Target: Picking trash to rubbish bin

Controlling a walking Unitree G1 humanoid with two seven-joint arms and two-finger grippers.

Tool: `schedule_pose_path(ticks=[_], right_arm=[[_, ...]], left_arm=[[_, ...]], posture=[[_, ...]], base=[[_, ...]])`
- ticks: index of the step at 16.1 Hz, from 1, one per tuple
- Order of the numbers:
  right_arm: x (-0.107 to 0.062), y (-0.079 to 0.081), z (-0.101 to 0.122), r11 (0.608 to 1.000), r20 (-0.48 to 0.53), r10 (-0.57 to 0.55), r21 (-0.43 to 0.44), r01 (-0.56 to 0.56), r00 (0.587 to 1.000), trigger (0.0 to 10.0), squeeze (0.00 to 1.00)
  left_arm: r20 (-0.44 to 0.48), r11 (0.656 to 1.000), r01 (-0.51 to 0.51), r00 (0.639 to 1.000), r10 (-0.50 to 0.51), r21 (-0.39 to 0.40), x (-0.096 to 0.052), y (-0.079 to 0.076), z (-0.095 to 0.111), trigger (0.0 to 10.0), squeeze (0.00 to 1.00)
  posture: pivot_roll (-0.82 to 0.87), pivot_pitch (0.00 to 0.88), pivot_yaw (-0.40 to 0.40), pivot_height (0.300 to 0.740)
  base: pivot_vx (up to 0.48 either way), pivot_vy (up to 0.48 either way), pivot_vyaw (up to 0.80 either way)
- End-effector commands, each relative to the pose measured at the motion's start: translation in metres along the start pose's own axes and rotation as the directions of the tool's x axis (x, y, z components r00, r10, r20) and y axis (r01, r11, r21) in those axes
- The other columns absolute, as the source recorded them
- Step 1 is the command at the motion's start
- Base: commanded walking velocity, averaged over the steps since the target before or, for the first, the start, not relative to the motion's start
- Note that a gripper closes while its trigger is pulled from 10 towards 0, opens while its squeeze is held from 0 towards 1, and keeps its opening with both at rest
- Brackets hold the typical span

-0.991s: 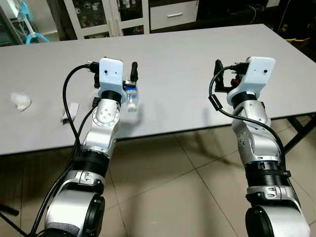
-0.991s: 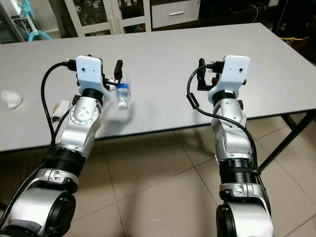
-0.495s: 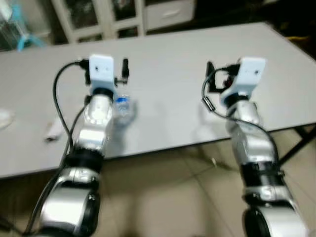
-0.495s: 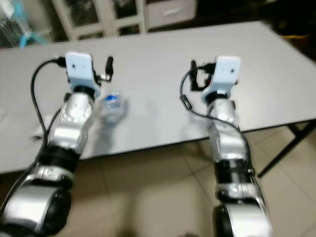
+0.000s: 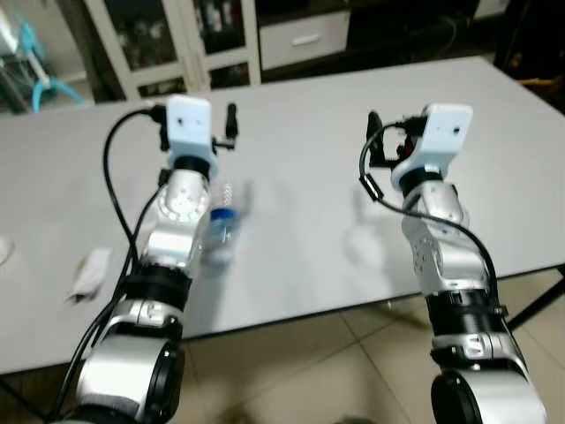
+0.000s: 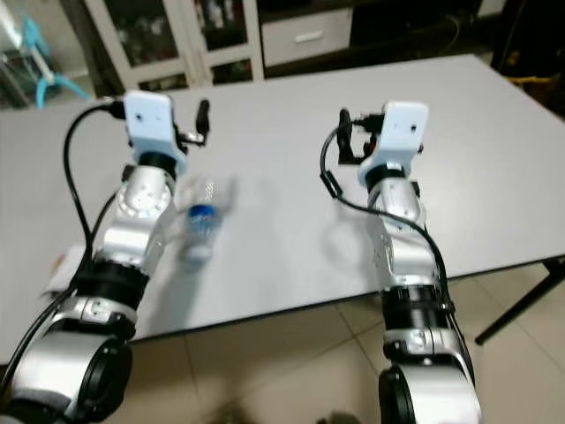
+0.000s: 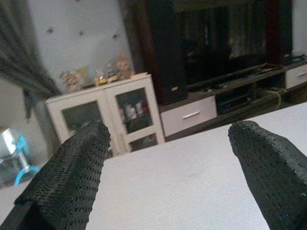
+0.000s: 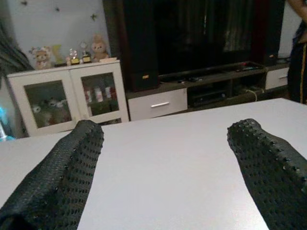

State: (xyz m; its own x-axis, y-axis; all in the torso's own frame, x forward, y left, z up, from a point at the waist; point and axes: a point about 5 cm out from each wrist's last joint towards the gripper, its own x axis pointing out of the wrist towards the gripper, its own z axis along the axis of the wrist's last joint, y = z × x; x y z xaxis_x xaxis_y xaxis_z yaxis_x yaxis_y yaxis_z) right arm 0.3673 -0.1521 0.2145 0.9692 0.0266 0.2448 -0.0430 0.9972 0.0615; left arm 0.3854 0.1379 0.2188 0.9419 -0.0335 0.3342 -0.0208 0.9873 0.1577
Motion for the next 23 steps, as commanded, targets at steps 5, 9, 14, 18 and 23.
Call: schedule_pose_path(ticks=[5, 9, 14, 18, 23], right_arm=[[-0.001, -0.003, 0.0, 1.0, 0.0, -0.011, 0.009, 0.011, 1.0, 10.0, 0.0], [-0.004, 0.001, -0.004, 1.0, -0.011, -0.002, 0.015, 0.002, 1.0, 10.0, 0.0], [-0.005, 0.004, -0.006, 1.0, -0.019, 0.008, 0.018, -0.008, 1.0, 10.0, 0.0], [-0.005, 0.006, -0.006, 1.0, -0.018, 0.014, 0.023, -0.014, 1.0, 10.0, 0.0], [-0.006, 0.011, -0.008, 0.999, -0.026, 0.042, 0.033, -0.041, 0.999, 10.0, 0.0]], left_arm=[[0.042, 1.0, 0.026, 0.999, -0.026, -0.001, 0.007, -0.004, 0.025, 10.0, 0.0], [-0.097, 0.992, -0.03, 0.995, 0.018, -0.124, 0.004, -0.005, 0.041, 10.0, 0.0], [-0.21, 0.98, 0.07, 0.972, -0.11, -0.188, -0.016, -0.024, 0.05, 10.0, 0.0], [-0.368, 0.969, 0.027, 0.922, -0.119, -0.244, -0.028, -0.029, 0.025, 10.0, 0.0], [-0.668, 0.974, -0.076, 0.739, -0.088, -0.212, -0.06, -0.029, -0.035, 10.0, 0.0]], posture=[[-0.08, 0.051, 0.063, 0.74], [-0.06, 0.055, 0.074, 0.74], [-0.05, 0.061, 0.082, 0.74], [-0.05, 0.067, 0.086, 0.74], [-0.05, 0.077, 0.081, 0.74]], base=[[0.0, 0.0, 0.0], [0.0, 0.0, 0.0], [0.0, 0.0, 0.0], [0.0, 0.0, 0.0], [0.0, 0.0, 0.0]])
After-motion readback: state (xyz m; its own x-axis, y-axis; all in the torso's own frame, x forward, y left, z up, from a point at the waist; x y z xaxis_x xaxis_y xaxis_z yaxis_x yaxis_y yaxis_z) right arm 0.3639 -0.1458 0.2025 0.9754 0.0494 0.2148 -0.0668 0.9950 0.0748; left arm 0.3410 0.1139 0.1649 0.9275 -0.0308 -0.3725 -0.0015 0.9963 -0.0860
